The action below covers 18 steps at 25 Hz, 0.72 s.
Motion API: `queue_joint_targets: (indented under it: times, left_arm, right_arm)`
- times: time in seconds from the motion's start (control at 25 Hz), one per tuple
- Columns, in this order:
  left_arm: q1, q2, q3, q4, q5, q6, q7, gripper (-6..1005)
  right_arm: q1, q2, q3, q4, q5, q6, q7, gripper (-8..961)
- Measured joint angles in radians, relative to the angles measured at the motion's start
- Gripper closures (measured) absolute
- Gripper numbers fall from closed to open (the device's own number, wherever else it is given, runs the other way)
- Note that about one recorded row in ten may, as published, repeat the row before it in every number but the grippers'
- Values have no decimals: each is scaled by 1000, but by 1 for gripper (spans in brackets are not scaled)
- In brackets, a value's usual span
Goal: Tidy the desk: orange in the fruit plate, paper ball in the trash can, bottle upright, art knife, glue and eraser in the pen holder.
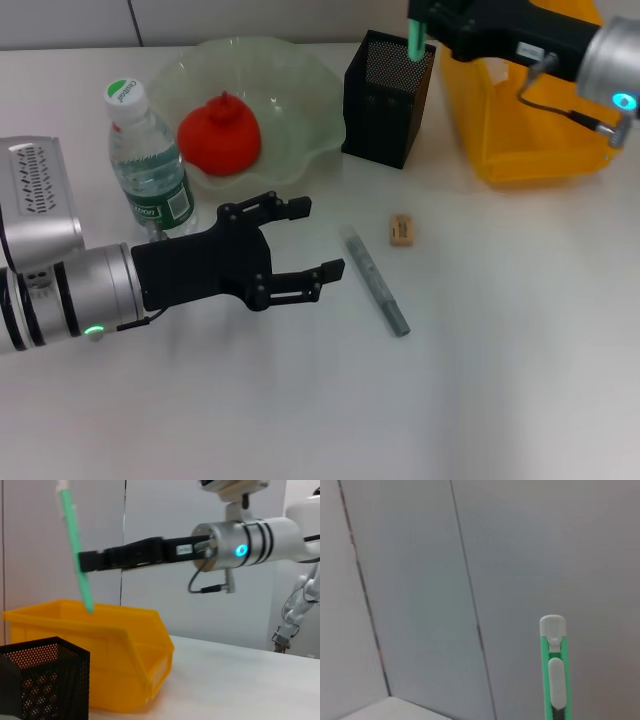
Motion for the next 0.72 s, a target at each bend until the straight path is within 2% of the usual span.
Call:
queue_joint_targets:
  times: [0.16, 0.2, 0.4, 0.72]
  left_arm:
    - [-5, 1, 0, 0, 0, -8, 0, 147]
    - [-5, 1, 0, 0, 0, -8, 0, 147]
    - [-10, 2, -2, 0, -6, -20, 0, 147]
    - [-18, 2, -2, 0, -13, -23, -26, 147]
  right_arm:
    - [39, 0, -24, -42, -1, 82, -6, 780]
    - [52, 0, -62, -53, -1, 139, -8, 779]
    - [65, 1, -153, -63, 14, 244, -54, 779]
    - [63, 2, -190, -73, 54, 303, -86, 779]
